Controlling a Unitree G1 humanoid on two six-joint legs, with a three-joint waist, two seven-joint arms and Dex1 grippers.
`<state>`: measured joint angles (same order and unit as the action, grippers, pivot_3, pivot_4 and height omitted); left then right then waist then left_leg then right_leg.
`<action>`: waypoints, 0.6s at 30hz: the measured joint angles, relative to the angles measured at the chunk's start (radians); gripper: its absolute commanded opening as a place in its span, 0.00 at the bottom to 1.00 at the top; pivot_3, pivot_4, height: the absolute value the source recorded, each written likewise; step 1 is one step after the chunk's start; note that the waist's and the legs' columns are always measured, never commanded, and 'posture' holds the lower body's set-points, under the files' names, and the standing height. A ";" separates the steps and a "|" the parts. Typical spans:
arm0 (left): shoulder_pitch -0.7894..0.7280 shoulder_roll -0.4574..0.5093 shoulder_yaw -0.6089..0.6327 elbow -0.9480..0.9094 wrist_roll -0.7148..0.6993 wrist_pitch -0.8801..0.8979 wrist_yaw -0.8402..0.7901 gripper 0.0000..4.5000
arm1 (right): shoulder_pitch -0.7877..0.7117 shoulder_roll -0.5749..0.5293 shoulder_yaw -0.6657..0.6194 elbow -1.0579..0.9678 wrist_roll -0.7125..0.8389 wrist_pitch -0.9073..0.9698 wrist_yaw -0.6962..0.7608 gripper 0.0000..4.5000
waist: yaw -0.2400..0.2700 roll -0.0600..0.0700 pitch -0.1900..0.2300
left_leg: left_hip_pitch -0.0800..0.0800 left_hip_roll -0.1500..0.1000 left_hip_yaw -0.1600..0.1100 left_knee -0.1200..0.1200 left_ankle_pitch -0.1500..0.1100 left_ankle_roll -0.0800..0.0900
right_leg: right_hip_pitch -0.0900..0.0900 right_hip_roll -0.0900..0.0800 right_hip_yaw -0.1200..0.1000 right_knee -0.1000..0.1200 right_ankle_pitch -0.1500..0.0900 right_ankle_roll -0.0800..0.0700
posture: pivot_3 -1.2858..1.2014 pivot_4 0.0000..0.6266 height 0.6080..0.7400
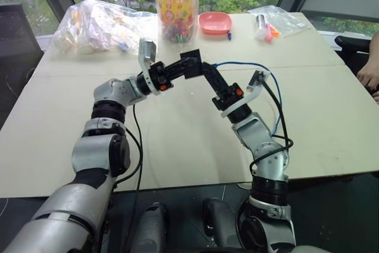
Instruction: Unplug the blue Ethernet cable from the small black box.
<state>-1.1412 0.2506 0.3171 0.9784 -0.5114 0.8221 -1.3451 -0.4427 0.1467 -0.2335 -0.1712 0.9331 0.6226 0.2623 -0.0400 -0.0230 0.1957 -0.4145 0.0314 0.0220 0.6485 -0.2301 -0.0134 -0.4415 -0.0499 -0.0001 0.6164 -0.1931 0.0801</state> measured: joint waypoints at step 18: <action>0.020 0.001 -0.013 -0.018 -0.026 0.005 0.013 0.12 | -0.006 -0.006 0.027 0.019 0.015 -0.034 0.008 0.01 | 0.000 0.000 0.000 | 0.000 0.000 0.000 0.000 0.000 0.000 | 0.000 0.000 0.000 0.000 0.000 0.000 | 0.52 0.24 1.00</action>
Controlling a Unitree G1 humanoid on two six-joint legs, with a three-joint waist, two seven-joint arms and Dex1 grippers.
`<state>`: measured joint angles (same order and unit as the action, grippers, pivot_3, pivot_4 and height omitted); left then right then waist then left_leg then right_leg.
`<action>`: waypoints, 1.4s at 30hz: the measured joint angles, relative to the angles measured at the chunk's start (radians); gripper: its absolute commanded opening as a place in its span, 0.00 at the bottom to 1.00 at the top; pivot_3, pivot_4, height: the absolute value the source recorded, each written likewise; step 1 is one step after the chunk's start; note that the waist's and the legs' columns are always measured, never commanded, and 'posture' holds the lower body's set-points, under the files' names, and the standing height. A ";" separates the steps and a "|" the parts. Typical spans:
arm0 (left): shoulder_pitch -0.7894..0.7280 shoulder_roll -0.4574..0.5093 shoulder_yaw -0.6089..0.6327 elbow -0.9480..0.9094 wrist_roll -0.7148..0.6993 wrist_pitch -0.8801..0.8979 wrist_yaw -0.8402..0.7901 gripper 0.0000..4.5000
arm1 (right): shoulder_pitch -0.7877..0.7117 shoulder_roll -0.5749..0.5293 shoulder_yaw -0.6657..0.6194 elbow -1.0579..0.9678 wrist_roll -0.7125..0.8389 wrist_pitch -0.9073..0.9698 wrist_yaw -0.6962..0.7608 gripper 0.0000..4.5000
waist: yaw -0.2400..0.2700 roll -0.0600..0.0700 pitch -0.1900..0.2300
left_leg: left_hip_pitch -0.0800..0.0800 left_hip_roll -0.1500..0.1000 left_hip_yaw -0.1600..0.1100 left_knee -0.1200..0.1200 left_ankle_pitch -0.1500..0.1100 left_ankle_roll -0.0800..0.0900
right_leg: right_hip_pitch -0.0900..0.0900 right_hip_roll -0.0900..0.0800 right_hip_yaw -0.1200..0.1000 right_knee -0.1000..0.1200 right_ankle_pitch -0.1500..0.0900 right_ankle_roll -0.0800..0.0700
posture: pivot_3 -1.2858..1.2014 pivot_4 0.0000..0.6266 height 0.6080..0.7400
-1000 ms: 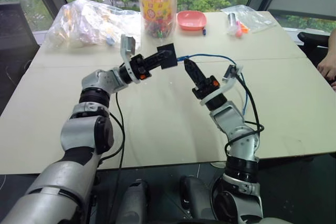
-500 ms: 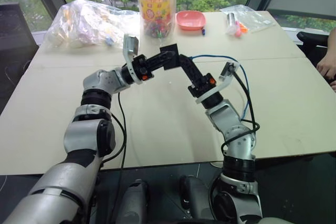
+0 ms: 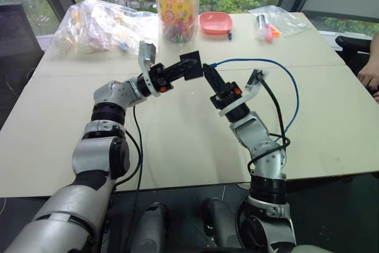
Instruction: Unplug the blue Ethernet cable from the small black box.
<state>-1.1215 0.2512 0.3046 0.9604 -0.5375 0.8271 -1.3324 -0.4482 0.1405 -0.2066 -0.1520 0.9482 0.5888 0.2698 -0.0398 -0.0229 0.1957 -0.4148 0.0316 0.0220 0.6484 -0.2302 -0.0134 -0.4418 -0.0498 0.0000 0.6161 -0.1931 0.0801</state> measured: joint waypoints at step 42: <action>0.216 -0.108 -0.198 -0.205 0.304 -0.819 0.586 0.12 | -0.611 -0.486 0.012 1.276 -0.624 -0.282 0.087 0.99 | 0.023 0.000 0.000 | -0.005 0.000 0.003 0.000 -0.001 0.001 | -0.003 0.000 0.002 -0.003 0.001 0.001 | 0.52 0.24 1.00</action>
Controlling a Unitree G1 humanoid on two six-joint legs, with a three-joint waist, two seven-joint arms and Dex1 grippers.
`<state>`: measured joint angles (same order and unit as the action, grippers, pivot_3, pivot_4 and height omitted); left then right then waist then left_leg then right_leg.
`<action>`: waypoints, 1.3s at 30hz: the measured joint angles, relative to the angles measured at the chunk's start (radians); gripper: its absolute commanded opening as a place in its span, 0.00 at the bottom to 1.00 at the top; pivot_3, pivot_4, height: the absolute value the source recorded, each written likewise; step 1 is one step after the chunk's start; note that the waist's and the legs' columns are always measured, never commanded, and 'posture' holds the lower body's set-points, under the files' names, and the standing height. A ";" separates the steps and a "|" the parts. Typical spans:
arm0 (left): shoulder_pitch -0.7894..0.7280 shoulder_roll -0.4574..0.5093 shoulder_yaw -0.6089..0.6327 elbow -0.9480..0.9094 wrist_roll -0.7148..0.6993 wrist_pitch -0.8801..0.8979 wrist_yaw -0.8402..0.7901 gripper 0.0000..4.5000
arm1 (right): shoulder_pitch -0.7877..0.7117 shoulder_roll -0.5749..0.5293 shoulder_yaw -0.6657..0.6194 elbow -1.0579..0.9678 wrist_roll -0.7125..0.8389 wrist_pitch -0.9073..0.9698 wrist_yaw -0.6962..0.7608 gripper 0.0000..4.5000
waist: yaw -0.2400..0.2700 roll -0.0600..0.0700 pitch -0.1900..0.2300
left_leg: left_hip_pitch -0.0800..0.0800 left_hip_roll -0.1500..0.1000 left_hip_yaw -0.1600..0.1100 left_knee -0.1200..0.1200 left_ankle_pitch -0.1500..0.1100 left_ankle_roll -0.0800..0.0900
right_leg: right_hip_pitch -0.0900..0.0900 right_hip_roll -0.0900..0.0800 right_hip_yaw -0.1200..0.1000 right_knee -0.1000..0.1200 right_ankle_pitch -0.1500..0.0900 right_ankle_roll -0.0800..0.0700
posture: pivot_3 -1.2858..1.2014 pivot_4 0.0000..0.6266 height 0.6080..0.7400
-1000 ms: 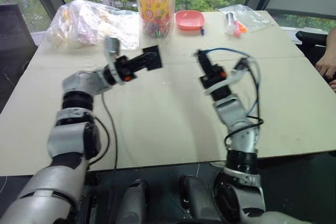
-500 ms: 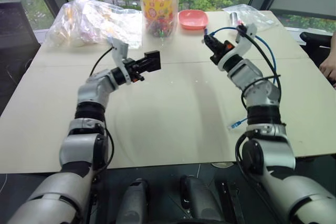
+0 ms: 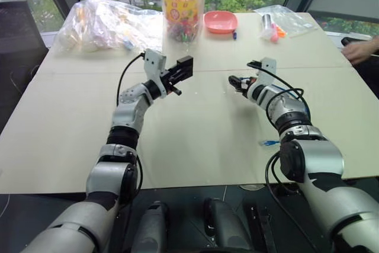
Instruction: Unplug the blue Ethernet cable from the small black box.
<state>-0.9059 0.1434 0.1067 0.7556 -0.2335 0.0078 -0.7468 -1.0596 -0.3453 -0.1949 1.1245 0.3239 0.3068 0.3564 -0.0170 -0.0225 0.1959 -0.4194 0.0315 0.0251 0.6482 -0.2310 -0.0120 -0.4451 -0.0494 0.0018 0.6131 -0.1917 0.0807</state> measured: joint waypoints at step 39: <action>0.391 0.328 -0.024 -0.757 -0.113 0.604 -0.077 0.98 | 0.770 -0.070 0.067 -1.304 0.139 0.342 0.178 1.00 | 0.001 0.001 -0.001 | 0.008 0.002 -0.001 0.002 0.000 0.000 | 0.006 0.001 0.000 0.001 -0.002 -0.007 | 0.52 0.24 1.00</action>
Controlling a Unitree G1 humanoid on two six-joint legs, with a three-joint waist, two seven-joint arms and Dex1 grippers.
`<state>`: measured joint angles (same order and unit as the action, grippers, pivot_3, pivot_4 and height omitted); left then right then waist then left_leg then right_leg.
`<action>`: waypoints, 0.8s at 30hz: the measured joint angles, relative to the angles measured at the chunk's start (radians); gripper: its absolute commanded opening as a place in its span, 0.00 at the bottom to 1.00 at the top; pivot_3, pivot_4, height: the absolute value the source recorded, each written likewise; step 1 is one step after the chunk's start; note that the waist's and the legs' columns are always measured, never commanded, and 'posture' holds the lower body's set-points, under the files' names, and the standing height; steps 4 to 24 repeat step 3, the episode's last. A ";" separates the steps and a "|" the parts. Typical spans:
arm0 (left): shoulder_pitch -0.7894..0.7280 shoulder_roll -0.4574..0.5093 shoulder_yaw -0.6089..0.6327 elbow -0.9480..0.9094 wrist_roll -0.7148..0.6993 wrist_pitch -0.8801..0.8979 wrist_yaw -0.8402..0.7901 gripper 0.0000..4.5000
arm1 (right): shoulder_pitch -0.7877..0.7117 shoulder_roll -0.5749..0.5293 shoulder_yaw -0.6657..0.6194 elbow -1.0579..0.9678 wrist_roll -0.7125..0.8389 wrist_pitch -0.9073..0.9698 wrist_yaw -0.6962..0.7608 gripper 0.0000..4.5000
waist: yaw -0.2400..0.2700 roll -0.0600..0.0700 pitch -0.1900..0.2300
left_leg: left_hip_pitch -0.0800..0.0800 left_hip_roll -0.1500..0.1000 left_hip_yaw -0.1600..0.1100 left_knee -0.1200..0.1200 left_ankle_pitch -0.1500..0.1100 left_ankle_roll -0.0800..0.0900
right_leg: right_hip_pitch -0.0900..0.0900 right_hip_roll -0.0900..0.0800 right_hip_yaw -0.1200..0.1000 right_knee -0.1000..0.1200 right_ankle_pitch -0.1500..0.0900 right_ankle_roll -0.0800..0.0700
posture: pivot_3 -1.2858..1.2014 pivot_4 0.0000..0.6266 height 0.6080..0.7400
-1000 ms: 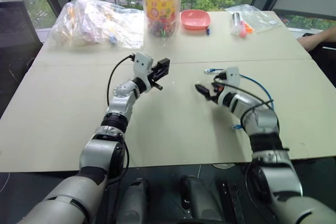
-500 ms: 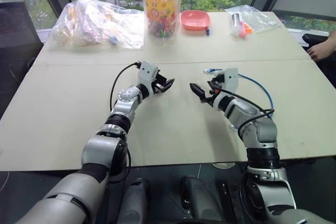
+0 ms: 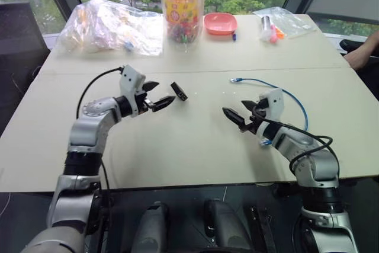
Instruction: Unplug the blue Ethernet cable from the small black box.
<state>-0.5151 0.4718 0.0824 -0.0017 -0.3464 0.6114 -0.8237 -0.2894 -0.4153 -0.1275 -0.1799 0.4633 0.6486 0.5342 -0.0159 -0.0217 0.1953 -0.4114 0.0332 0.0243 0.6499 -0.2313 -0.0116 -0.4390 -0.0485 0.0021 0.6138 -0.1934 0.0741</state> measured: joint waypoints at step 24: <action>0.078 0.032 0.035 -0.090 -0.048 0.091 0.024 0.98 | 0.022 -0.028 -0.018 -0.017 0.021 0.000 0.034 1.00 | 0.001 0.000 0.000 | 0.002 0.000 0.000 0.000 0.000 0.000 | 0.001 0.000 0.000 -0.001 -0.001 0.000 | 0.52 0.24 1.00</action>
